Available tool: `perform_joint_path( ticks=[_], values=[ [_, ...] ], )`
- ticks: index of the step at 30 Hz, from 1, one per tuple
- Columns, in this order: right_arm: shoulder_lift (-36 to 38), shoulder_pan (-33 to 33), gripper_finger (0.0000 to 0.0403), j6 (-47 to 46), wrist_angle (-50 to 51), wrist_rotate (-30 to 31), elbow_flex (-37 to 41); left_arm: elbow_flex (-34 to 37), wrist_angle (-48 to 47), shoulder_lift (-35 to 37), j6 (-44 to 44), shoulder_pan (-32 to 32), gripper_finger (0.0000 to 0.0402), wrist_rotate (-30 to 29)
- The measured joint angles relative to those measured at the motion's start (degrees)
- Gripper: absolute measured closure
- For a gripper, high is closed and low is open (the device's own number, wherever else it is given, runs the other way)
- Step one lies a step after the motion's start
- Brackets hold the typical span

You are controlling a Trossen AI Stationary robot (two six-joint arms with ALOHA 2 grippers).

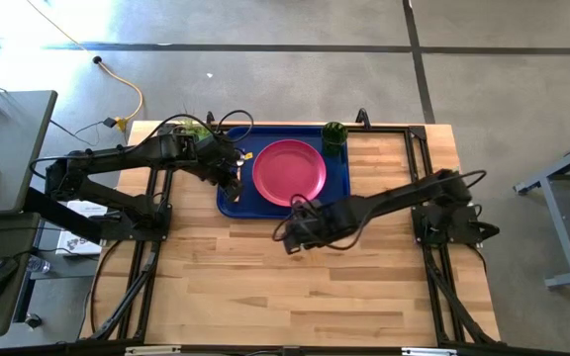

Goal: Pick and place plate/cup/fork/spoon on tray
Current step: Put the orange spoon on the left of the pink plate on the blue tray

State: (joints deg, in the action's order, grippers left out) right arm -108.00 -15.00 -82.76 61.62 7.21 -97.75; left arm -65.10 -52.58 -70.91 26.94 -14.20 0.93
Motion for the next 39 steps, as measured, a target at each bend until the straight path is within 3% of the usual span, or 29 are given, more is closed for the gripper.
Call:
perform_joint_path(
  ticks=[10, 19, 39],
  values=[
    [-9.39, -1.62, 0.0386, -9.13, -4.25, -6.77, -3.55, 0.00, -0.13, 0.02, 0.94, -0.02, 0.0344, -0.11],
    [-13.52, -3.99, 0.0386, -17.29, -6.40, -7.28, -3.59, 0.00, -0.17, 0.02, 0.92, -0.02, 0.0344, -0.11],
    [-20.27, -4.57, 0.0386, -21.85, -7.45, -11.56, -3.59, 0.00, -0.37, 0.02, -1.88, -0.02, 0.0344, -0.09]
  ],
)
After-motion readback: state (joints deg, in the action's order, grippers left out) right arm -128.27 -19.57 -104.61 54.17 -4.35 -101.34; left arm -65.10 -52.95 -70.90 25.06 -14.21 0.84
